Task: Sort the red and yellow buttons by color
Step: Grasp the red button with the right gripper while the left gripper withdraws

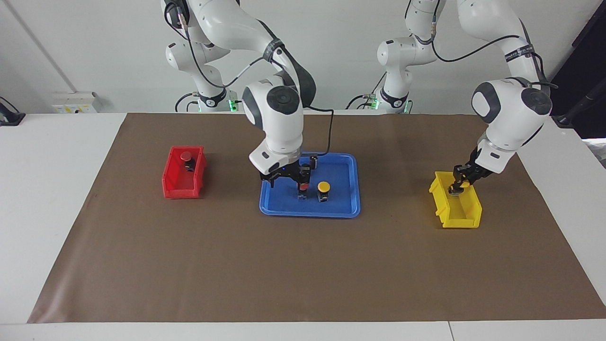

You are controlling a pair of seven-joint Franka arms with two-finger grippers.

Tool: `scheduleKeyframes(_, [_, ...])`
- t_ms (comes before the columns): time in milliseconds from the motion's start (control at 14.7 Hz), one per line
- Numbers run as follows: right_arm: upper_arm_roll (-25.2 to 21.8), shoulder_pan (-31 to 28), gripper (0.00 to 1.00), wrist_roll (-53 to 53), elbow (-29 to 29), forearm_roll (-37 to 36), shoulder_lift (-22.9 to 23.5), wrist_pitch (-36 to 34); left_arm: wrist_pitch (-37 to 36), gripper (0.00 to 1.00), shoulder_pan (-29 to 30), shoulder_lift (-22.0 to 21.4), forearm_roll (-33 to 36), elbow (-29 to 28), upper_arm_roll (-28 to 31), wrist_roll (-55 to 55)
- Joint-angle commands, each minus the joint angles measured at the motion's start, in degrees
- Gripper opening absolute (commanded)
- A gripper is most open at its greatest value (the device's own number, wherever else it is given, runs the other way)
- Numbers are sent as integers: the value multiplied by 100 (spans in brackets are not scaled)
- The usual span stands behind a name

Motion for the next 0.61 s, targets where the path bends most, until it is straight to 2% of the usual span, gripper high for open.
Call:
scheduleKeyframes(0, [-20,58,85,118,-235,-81,-32,214,506,2,-39,-39,45,-380,24,72])
scheduleKeyframes(68, [-11,58,85,109,-279,-81,-50,223,507,2,-39,-12,37,-406,24,81])
scheduleKeyframes(136, [-11,58,85,100,-349,-90,-67,241,507,10,-39,-12,45,-415,24,90])
scheduleKeyframes(272, [15,58,85,56,-568,-90,-120,451,446,68,-56,5,45,-319,24,90])
scheduleKeyframes(408, [24,67,85,3,-954,-90,-260,749,97,81,-82,-3,45,-118,24,72])
scheduleKeyframes(543, [86,94,84,3,-1000,-73,-270,838,-789,87,-83,-47,45,391,24,81])
